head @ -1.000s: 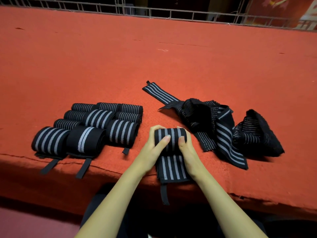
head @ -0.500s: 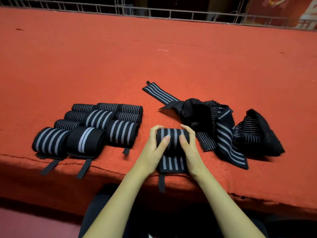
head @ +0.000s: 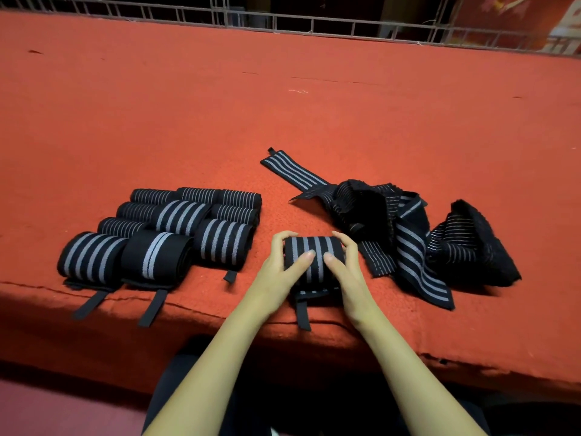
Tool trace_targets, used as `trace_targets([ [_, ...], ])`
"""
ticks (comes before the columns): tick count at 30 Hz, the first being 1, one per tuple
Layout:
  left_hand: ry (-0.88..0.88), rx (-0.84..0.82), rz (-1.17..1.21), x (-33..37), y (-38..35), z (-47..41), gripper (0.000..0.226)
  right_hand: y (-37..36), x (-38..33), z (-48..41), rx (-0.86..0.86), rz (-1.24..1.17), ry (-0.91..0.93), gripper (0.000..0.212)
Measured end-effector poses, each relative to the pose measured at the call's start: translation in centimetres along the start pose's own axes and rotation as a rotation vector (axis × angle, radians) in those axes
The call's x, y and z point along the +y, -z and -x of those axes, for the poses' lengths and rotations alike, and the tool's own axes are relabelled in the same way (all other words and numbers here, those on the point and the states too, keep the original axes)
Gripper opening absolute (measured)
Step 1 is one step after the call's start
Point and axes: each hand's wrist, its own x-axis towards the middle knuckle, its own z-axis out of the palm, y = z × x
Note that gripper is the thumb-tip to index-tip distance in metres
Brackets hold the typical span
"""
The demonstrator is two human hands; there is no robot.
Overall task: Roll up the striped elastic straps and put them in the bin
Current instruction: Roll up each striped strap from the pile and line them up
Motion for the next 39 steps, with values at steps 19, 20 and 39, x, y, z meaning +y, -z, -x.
trace_targets([
  [19,-0.2,-0.16,-0.711,3.8,10.6,3.9,0.085,-6.2,-1.9,1.0,-0.113,-0.115,-0.052,0.019],
  [20,-0.192,-0.158,-0.732,4.1,11.8,4.3,0.086,-7.2,-2.3,1.2,-0.129,-0.121,-0.06,0.018],
  [39,-0.299,-0.151,-0.995,0.7,18.4,4.5,0.077,-8.8,-1.7,1.1,-0.36,0.612,0.151,0.083],
])
